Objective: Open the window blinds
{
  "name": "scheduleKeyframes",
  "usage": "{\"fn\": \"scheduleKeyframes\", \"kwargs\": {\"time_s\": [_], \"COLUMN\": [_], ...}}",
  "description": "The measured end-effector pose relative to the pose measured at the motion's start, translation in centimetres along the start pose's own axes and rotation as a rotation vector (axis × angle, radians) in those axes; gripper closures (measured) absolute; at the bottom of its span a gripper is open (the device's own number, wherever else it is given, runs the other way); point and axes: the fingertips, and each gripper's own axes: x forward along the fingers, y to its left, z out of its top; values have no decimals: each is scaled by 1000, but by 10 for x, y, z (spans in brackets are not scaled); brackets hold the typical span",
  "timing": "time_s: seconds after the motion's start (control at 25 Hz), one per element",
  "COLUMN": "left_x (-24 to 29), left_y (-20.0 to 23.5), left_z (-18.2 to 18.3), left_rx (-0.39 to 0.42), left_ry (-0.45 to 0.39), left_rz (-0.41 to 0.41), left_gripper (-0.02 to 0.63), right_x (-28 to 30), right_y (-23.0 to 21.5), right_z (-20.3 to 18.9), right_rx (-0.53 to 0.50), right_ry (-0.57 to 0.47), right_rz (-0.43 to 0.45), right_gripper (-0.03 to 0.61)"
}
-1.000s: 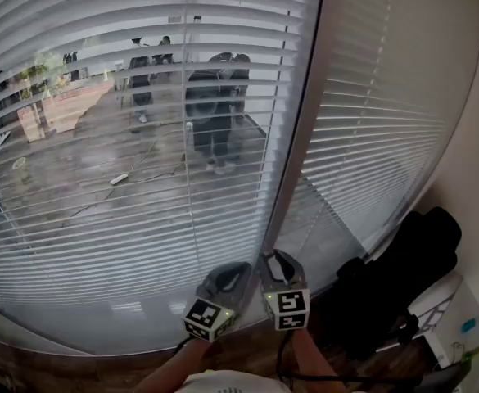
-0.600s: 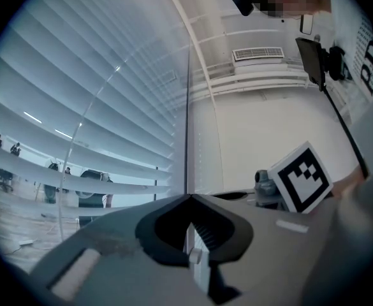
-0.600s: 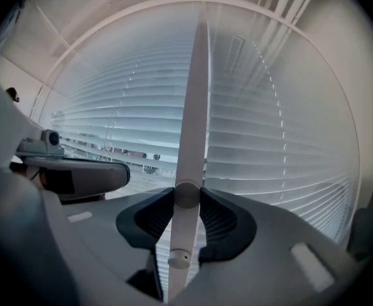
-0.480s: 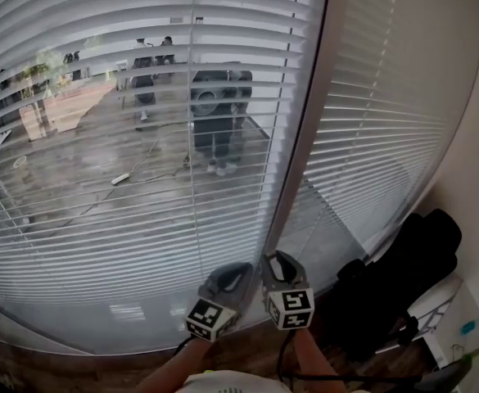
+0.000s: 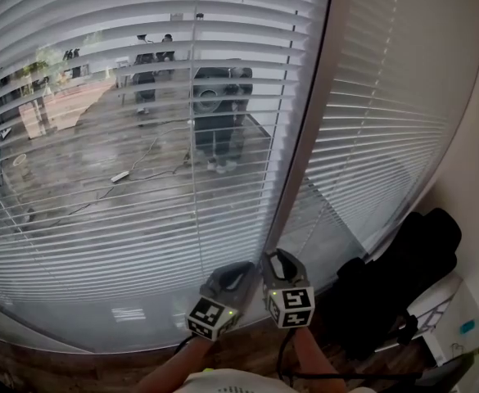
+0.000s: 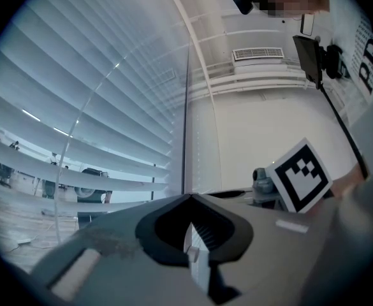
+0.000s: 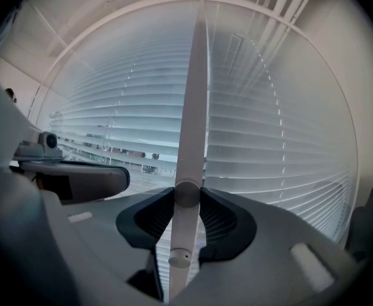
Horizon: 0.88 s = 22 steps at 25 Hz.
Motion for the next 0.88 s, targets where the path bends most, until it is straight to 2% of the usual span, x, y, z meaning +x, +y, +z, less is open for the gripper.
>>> {"fn": "scheduleKeyframes", "kwargs": {"time_s": [0.28,0.44,0.88], "left_x": [-2,-13,-4], "left_y": [0,7,0], "left_z": [-5,0,2], "left_rx": [1,-24,-37], "left_ry": [0,3,-7], "left_rz": [-7,24,-3], "left_gripper": [621,621,621], "right_x": [-1,4,-4], "right_y": [1,14,6], "right_z": [-6,2,2], "right_rx": [-1,3,-4], "right_ry": [1,-5,-3], "right_rz": [-12,17,0], "right_gripper": [445,445,445]}}
